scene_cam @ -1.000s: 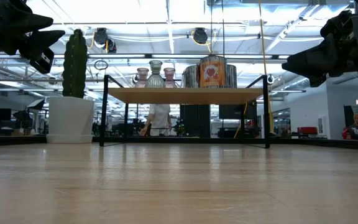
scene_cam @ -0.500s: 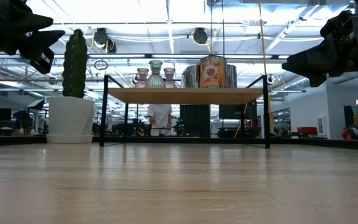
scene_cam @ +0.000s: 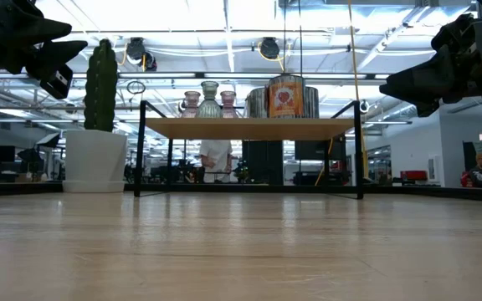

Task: Pick & Place candle stick holders
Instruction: Return to Home Position

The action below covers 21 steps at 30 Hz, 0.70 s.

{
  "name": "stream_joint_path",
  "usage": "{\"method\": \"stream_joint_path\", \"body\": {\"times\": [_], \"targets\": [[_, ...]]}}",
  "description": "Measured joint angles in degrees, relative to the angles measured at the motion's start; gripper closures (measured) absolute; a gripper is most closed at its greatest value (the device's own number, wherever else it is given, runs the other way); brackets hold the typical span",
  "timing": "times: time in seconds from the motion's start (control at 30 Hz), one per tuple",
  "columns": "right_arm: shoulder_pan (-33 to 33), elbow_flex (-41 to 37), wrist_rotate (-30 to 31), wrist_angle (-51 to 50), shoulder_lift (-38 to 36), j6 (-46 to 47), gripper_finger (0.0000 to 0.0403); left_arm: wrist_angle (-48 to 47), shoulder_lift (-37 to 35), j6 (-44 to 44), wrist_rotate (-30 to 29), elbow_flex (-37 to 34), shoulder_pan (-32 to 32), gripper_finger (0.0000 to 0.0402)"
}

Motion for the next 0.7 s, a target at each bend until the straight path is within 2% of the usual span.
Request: {"method": "stream_joint_path", "body": {"times": [0.7], "targets": [[0.0,0.0,0.0,0.0,0.0,0.0,0.0282,0.0,0.0,0.0,0.0,0.0,0.0,0.0282]]}}
